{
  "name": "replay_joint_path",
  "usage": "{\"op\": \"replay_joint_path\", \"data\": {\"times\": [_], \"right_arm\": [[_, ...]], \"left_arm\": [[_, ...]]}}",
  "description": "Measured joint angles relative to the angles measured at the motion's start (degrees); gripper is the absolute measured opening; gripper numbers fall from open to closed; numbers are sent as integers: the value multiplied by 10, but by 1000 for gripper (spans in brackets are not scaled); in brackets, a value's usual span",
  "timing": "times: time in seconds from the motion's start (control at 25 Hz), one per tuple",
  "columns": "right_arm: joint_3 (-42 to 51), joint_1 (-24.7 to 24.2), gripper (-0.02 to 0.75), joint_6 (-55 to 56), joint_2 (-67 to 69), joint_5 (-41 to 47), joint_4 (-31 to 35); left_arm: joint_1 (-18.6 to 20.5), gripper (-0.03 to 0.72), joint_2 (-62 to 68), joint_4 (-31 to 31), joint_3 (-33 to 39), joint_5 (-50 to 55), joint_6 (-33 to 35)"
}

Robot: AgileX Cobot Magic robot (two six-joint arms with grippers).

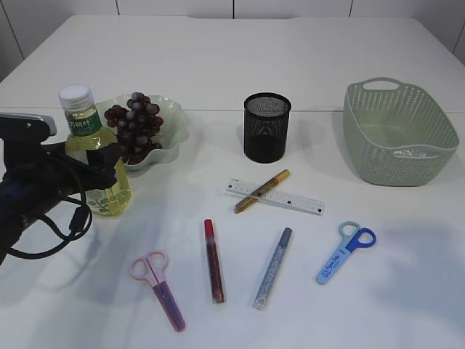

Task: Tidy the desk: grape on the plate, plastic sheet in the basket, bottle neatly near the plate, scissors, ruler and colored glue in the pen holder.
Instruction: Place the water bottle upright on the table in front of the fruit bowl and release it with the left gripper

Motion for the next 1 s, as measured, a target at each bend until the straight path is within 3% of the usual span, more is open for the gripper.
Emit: {"op": "replay_joint_path", "data": {"times": [1.0], "right_arm": [[0,0,385,-1,0,0,1]], "left_arm": [[0,554,-17,-34,24,2,2]]}}
